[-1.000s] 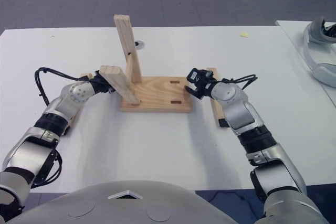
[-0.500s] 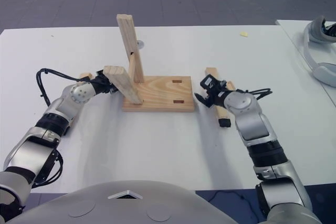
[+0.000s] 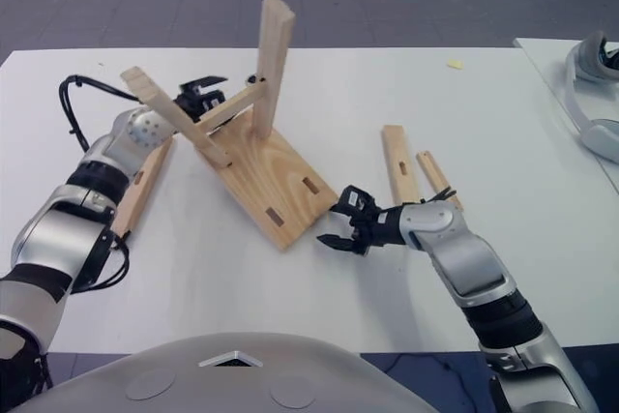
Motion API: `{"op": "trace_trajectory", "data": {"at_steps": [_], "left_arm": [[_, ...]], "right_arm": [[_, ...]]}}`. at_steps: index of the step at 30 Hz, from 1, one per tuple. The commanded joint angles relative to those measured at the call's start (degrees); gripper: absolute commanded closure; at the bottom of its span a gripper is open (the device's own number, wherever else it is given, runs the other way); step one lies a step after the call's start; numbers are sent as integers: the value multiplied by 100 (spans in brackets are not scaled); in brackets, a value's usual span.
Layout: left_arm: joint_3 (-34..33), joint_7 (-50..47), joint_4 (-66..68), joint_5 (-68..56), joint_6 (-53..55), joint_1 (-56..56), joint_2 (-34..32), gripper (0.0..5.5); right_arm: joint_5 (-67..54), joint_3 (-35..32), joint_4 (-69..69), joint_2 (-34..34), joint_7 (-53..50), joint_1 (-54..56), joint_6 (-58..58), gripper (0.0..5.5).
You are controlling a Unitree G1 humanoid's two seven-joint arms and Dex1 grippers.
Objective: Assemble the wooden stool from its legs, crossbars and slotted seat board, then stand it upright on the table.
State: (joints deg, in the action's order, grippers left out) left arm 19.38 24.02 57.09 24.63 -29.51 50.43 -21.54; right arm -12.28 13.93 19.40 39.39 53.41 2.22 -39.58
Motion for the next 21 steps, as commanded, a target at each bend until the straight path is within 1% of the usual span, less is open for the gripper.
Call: {"op": "trace_trajectory", "data": {"at_steps": [1,3,6,10,12,14,17,19,21], "left_arm": [[-256,-82,519,-154,-330,443,-401,220],[-389,-77,706,-158,-473,449,-826,220],[-506,-55,820,-198,-633,140,-1357,220],[-699,67,612,-410,-758,-527,-1752,220],[-744,439,200,-566,-724,-997,-1895,220],[-698,989,-586,-839,-556,-1699,-1919,220],[-511,1380,-1549,-954,-150,-2601,-1761,220],[-317,1416,-2210,-853,190,-3093,-1530,220],[-75,1261,-2856,-660,617,-3458,-1116,220]], "right_arm": [[-152,-337,-83,51,11,409,276,195],[-166,-443,-164,128,9,396,337,195],[-177,-474,-241,223,105,482,405,195],[-147,-542,-468,350,256,713,544,195],[-29,-638,-862,412,233,1002,727,195],[257,-770,-1600,246,-241,1497,1005,195],[572,-800,-2496,-178,-902,2019,1432,195],[782,-677,-2896,-440,-1210,2158,1686,195],[1024,-434,-3314,-717,-1384,2236,1961,195]]}}
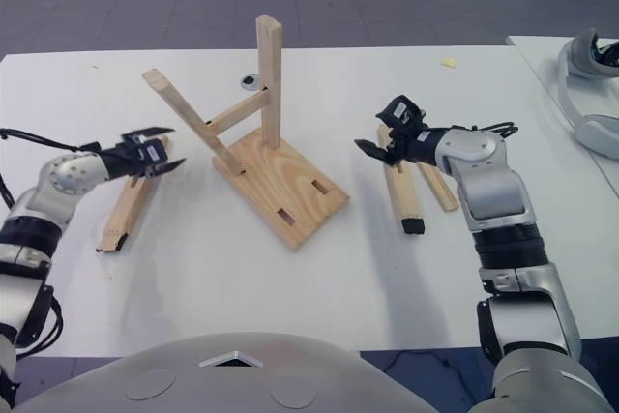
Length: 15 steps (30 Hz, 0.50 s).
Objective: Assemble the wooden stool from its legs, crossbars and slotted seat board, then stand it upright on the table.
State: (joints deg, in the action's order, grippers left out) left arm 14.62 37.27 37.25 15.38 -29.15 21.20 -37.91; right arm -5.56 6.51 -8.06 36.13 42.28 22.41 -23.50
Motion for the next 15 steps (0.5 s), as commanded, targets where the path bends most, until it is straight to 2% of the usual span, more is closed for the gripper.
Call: {"op": "trace_trajectory", "data": {"at_steps": [1,4,7,11,15], "left_arm": [[511,-145,-1150,355,805,-662,699,220],[786,-377,-1692,553,1336,-829,1166,220],[843,-454,-1883,618,1598,-848,1257,220],[761,-544,-1712,575,1620,-740,1111,220],[706,-621,-1439,544,1551,-547,1069,220]], "right_arm": [[399,393,-764,-545,-299,258,435,195],[806,816,-1479,-859,-390,297,748,195],[1120,1179,-1915,-792,-68,160,1027,195],[648,1211,-947,-459,968,-390,753,195],[202,1116,124,-245,1463,-745,281,195]]}}
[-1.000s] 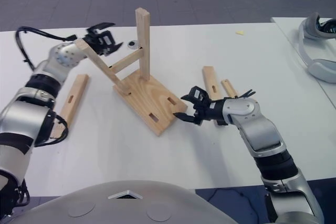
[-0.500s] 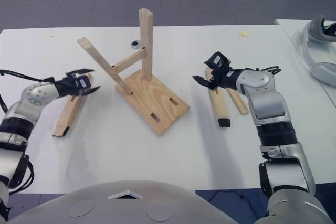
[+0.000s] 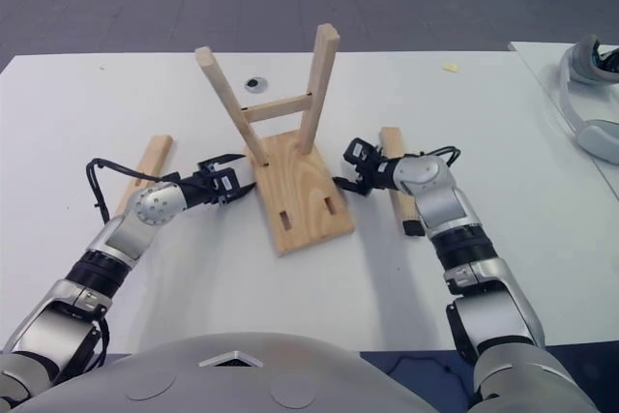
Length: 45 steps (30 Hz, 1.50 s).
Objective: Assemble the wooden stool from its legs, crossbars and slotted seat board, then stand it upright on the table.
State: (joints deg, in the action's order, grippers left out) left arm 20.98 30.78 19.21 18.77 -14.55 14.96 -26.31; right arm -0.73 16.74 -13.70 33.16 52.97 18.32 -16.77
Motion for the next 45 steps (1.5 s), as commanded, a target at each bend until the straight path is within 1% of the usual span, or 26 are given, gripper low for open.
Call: {"op": "trace_trajectory", "data": {"at_steps": [1,10,16,20,21,23,25,27,29,31,33,36,39,43,45], "left_arm": [[62,9,428,200,71,121,-88,220],[147,63,269,138,40,-31,-45,220],[109,-20,137,133,151,-162,-26,220],[48,-109,116,101,186,-192,-3,220],[-59,-131,148,19,227,-179,-26,220],[-467,-205,185,-310,390,-140,-87,220],[-1148,-271,-81,-1095,878,-200,71,220],[-1942,-287,-781,-2126,1630,-389,261,220],[-2728,-654,-1448,-2994,2605,-546,498,220],[-3221,-1078,-1903,-3498,3574,-658,665,220],[-3444,-1361,-2221,-3709,4088,-706,737,220],[-3478,-1519,-2452,-3657,4520,-829,608,220],[-3555,-1530,-2582,-3678,4632,-997,612,220],[-3481,-1477,-2637,-3656,4602,-1087,651,220],[-3463,-1418,-2634,-3671,4587,-1096,635,220]], "right_arm": [[-291,78,801,52,372,-363,-461,195],[15,-423,-107,-648,-1082,223,-177,195],[39,-433,-654,-1231,-1424,648,53,195],[64,-522,-769,-1259,-1484,696,115,195],[65,-624,-773,-1198,-1560,689,143,195],[-1,-1085,-815,-1101,-2031,717,78,195],[-209,-1713,-786,-1059,-2555,743,32,195],[-322,-2278,-567,-949,-3034,657,198,195],[-372,-2818,-234,-827,-3542,416,-39,195],[-280,-3085,78,-604,-3775,-92,-432,195],[-323,-3305,385,-472,-3814,-629,-856,195],[-537,-3477,837,-408,-3711,-1106,-1496,195],[-791,-3458,1276,-388,-3417,-1327,-1941,195],[-1171,-3512,1741,-441,-3075,-1517,-1978,195],[-1142,-3416,1688,-331,-2981,-1621,-2016,195]]}}
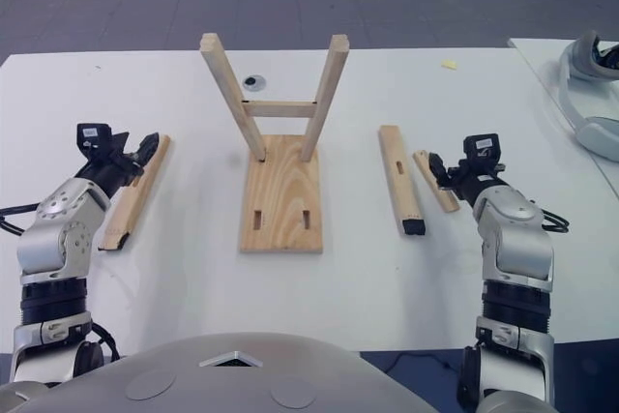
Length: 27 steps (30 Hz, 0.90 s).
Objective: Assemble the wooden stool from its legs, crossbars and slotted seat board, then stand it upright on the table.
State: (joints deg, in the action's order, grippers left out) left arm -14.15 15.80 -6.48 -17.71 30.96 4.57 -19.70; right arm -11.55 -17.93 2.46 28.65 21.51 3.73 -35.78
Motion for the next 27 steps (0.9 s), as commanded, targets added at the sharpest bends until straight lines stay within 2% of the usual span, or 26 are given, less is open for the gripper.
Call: {"op": "trace_trajectory", "data": {"at_steps": [1,9,15,24,27], "left_arm": [[41,102,-75,-38,37,-62,-37,220],[99,282,-13,21,-47,-38,-118,220],[154,327,-3,70,-97,-73,-131,220],[224,367,30,65,-163,-72,-68,220],[244,371,79,75,-198,-91,-49,220]], "right_arm": [[-22,87,-29,173,192,-162,-124,195],[99,292,-872,445,425,-41,-100,195],[136,517,-1010,533,676,-90,2,195],[23,564,-1737,548,807,90,-181,355],[-494,381,-1813,402,1188,206,-602,403]]}}
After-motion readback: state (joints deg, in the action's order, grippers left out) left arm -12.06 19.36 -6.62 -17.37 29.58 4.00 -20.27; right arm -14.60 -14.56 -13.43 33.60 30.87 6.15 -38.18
